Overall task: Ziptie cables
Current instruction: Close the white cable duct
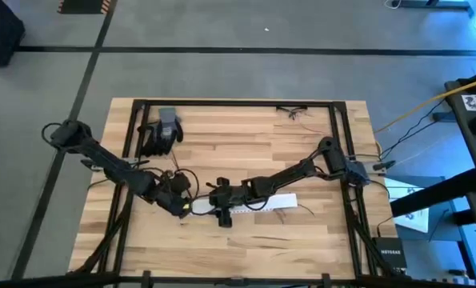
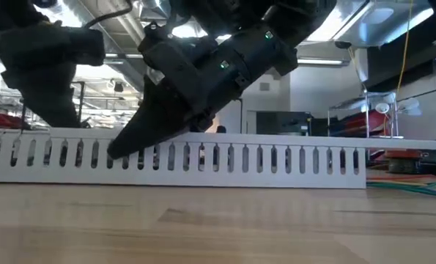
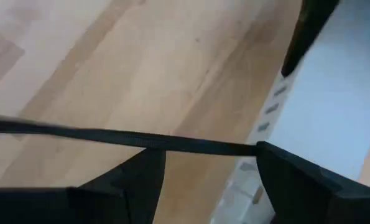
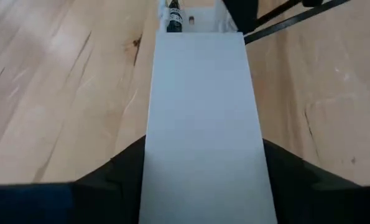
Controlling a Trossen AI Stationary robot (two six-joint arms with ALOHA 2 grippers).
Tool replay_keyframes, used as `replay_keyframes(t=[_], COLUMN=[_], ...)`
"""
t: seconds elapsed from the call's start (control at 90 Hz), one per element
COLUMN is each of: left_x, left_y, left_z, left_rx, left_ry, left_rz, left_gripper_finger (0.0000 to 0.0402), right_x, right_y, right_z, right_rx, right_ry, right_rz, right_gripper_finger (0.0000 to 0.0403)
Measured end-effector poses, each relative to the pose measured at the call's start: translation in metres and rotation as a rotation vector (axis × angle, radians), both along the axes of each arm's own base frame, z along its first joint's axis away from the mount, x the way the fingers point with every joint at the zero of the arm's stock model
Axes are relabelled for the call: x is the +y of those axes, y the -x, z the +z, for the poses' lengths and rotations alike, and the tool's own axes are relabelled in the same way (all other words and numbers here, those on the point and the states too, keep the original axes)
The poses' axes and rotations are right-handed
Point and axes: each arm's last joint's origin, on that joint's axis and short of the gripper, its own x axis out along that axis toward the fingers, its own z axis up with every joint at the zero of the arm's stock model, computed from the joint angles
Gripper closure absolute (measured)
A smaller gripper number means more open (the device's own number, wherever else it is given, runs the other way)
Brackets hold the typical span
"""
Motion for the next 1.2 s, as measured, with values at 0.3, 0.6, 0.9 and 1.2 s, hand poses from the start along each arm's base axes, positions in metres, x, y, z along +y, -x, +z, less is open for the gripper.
replay_keyframes(t=[0.3,0.6,0.9,1.2], left_x=[0.009,0.009,0.005,-0.024], left_y=[-0.01,-0.01,-0.011,-0.013], left_z=[0.001,-0.01,-0.008,0.032], left_rx=[-0.056,0.018,0.01,-0.127], left_ry=[0.032,0.03,-0.007,-0.006], left_rz=[0.071,0.092,0.019,-0.128], left_gripper_finger=[0.016,0.0166,0.0366,0.04], right_x=[0.001,0.001,0.001,0.0], right_y=[0.0,0.0,0.0,0.001], right_z=[0.0,0.0,0.0,-0.001], right_rx=[0.001,0.002,0.003,0.008], right_ry=[-0.002,-0.002,-0.002,0.007], right_rz=[0.013,0.013,0.012,0.003], right_gripper_finger=[0.0175,0.0175,0.0175,0.0175])
